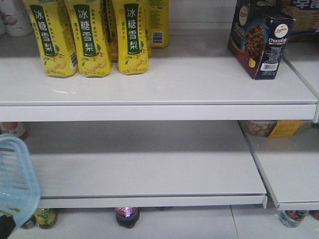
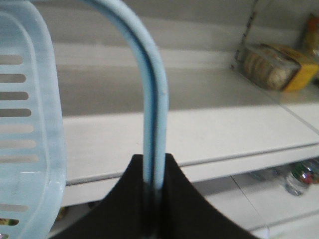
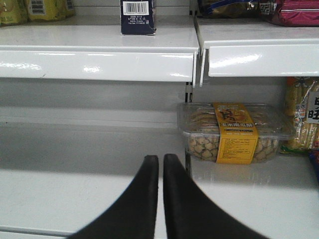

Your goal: Left arm holds basket, right arm returns cookies

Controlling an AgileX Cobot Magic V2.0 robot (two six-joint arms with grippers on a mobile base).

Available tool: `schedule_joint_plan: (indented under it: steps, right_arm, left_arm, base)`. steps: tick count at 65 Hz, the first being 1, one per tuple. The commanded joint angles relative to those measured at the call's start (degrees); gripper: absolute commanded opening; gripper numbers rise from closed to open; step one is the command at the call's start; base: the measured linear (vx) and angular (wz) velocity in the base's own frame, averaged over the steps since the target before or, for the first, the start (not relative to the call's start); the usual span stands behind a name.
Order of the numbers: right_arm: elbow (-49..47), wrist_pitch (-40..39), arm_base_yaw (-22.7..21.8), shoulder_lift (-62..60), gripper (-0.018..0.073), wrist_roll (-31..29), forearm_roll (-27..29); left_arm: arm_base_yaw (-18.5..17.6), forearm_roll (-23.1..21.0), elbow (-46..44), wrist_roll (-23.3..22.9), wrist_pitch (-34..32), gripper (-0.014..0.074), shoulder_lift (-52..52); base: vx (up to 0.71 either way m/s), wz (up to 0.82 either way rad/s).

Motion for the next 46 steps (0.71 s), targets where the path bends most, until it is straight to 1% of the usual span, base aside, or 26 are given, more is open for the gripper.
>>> schedule_joint_plan:
  steps: [1,8,14,23,27,46]
  right_arm:
    - [-1.6,-4.34,-0.16,0.54,-0.0011,-0.41,-1.0]
    - [-1.6,-4.28,-0.16,0.54,-0.0011,-0.41,-1.0]
    - [-1.6,-4.34,-0.16,0.54,-0.0011,-0.41,-1.0]
    - [-1.6,-4.27,-0.16,0.54,-0.0011,-0.41,-1.0]
    - [-1.6,-4.27,-0.16,0.54,-0.0011,-0.41,-1.0]
    - [-1.6,-4.32,-0.16,0.54,-0.0011,-0.41,-1.0]
  left_arm:
    - [4.99,2.02,-1.38,0.47,-5.37,-0.0003,-3.14]
    - [10.33,3.75,-1.38,0.64,-3.57,-0.0003,-7.52]
    - [13.68,4.95,-1.38,0.64,-2.74,-0.0003,-9.23]
    - [17.66,5.02,-1.38,0.64,-2.35,-0.0003,-9.13]
    - [18.33,5.47,-1.38,0.74,-2.43,-0.0003,-9.13]
    - [18.33,5.74,-1.38,0.82,-3.26,-0.0003,-9.08]
  base:
    - [0.0,0.0]
    - [0.0,0.0]
    - [0.0,0.0]
    - [0.0,0.0]
    - [0.0,0.0]
    - [0.0,0.0]
